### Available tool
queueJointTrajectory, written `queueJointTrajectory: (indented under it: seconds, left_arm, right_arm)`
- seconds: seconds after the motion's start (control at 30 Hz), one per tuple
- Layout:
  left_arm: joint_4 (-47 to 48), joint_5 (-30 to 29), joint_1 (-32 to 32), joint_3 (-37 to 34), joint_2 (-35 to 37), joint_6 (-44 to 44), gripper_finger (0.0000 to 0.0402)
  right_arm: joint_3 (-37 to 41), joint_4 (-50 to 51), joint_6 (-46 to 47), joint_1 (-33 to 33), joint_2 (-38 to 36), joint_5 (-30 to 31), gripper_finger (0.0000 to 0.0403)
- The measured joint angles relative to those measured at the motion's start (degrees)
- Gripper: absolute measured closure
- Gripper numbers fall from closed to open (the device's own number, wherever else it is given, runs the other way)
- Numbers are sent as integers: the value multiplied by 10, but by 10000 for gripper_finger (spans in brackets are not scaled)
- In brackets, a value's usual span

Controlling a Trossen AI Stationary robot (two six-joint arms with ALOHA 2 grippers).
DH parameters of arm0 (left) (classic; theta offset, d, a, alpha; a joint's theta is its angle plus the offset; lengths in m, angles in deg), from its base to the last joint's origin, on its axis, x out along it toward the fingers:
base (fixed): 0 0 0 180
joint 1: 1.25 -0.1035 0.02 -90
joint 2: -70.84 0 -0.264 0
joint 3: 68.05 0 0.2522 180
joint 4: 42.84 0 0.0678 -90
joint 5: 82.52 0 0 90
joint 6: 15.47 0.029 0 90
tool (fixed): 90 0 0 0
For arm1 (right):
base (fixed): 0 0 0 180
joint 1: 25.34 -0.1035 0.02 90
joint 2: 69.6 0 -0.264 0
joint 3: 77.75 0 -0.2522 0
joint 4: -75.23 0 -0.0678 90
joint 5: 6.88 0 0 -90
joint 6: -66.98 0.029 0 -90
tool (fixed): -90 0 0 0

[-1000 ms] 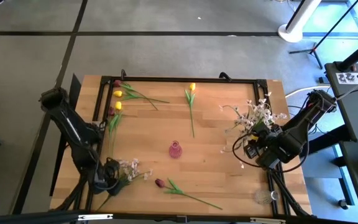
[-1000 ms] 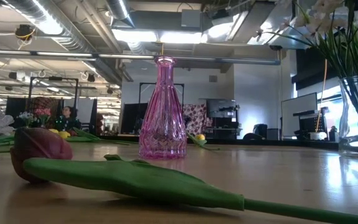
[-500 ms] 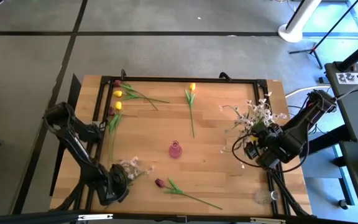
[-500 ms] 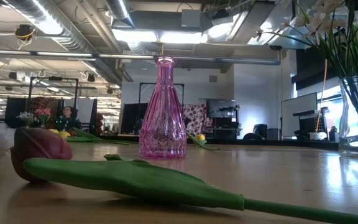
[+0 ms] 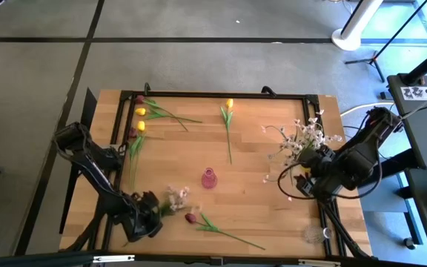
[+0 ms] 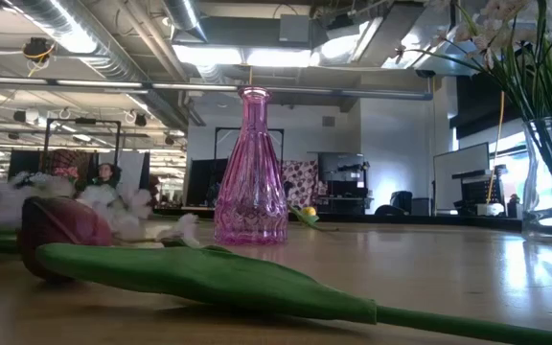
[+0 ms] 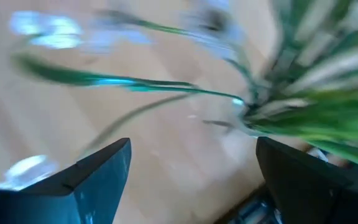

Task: Sort flowers into vase by color
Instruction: Put the white flowers into the top transparent vase

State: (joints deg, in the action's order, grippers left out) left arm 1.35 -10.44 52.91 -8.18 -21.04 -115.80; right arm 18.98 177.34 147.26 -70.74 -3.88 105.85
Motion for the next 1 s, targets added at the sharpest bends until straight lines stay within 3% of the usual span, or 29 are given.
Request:
queueJointTrajectory:
  seconds: [0.1,0.23,0.3,0.4,0.5,0.63,0.73,0.87,1.0]
  left_arm:
    - [34,13,-11,30,2,42,398]
    - [174,3,-13,104,40,73,399]
    - [246,-49,-7,147,71,84,400]
    - [277,-194,5,188,126,153,400]
    - [207,-308,3,188,177,292,401]
    - [88,-368,-27,185,197,510,401]
    - [-53,-352,-72,185,192,691,401]
    - [-251,-273,-137,185,161,905,401]
    - [-405,-195,-208,185,124,1026,401]
  right_arm:
    - [-13,-55,-88,0,0,-10,56]
    - [-15,-159,-207,0,0,-18,56]
    - [-14,-209,-256,0,0,-14,56]
    - [-9,-290,-326,0,1,24,56]
    - [5,-370,-403,1,2,54,56]
    - [32,-499,-502,2,2,133,56]
    - [59,-614,-581,27,2,170,56]
    - [98,-765,-678,73,9,162,56]
    - [122,-910,-773,112,44,122,56]
